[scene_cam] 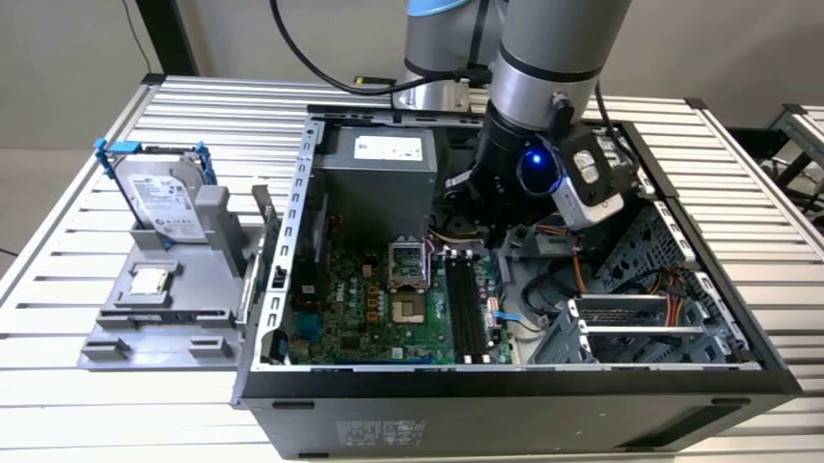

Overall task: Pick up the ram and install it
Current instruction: 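Insert the ram into the slot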

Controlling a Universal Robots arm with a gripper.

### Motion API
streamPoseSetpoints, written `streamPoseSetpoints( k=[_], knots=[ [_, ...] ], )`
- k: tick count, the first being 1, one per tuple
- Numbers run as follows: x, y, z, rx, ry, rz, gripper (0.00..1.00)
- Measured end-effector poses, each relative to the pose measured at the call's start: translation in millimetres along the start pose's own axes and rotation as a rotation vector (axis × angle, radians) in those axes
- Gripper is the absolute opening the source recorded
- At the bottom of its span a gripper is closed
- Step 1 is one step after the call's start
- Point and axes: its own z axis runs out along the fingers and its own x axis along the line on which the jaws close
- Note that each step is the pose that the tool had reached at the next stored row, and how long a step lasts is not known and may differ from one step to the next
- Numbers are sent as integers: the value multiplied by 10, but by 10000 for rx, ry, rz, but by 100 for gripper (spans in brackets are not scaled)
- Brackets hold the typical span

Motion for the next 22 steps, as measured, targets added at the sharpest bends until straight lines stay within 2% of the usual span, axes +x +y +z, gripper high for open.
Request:
streamPoseSetpoints(
  k=[11, 16, 22],
  knots=[
    [7, -13, 199, 0, 1, -27, 0],
    [9, -38, 282, 0, 1, -27, 0],
    [10, -62, 317, 43, 4, 113, 0]
  ],
)
